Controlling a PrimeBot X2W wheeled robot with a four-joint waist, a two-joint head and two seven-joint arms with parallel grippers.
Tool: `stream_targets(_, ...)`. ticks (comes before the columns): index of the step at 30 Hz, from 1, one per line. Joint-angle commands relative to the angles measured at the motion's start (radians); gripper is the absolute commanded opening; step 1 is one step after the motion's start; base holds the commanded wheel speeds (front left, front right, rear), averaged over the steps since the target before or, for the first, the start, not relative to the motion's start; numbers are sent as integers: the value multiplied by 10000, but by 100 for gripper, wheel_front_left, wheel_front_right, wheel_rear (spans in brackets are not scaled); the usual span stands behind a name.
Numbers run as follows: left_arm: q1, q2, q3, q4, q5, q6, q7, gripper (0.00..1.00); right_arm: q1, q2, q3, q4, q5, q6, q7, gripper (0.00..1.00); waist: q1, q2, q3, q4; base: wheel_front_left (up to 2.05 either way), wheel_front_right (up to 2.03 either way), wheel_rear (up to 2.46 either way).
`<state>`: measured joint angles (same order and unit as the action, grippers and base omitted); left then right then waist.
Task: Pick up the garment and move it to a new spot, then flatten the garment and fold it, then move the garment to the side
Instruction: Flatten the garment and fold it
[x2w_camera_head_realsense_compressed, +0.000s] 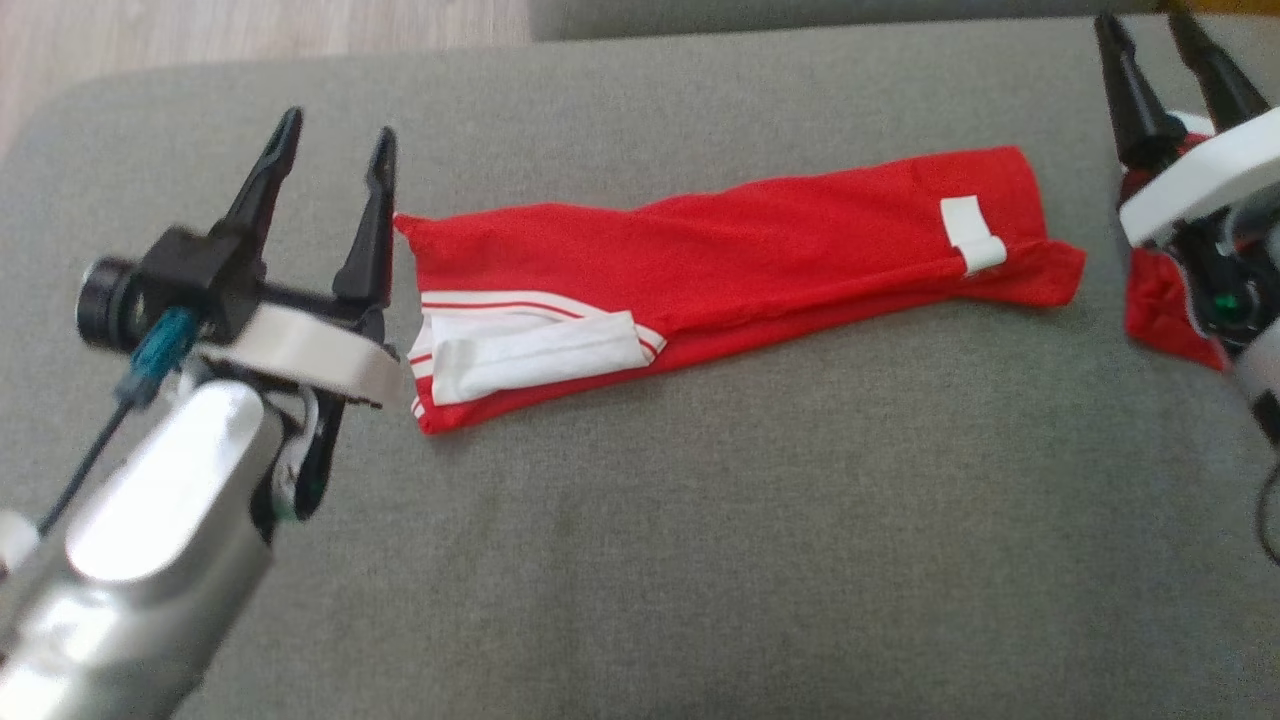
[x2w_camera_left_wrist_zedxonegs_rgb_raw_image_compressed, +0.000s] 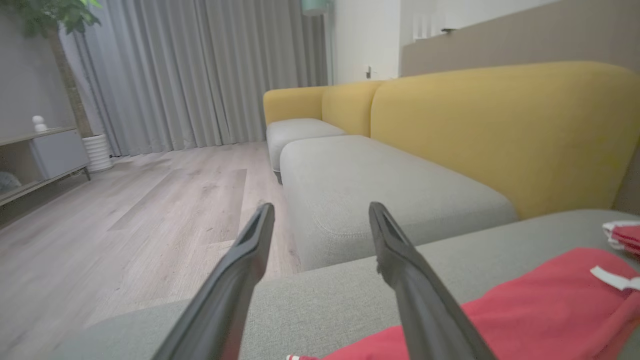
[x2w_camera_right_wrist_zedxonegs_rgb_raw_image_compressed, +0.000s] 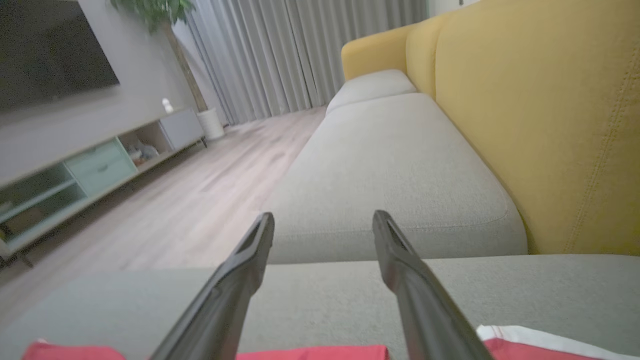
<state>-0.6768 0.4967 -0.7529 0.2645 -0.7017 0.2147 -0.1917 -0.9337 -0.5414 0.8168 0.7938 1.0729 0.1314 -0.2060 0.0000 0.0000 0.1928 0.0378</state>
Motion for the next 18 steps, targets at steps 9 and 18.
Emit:
stream_targets(9, 1885, -688, 1864, -886, 174, 653, -694, 100, 1730, 1954, -4260, -1083, -3270, -7, -553, 100, 0, 0, -708, -178, 0, 0, 0)
stream_targets(18, 4144, -2159, 3424, -974, 1436, 146, -699, 100, 5328, 4420, -7455, -3498, -7135, -7, -556, 100, 0, 0, -906, -190, 0, 0, 0)
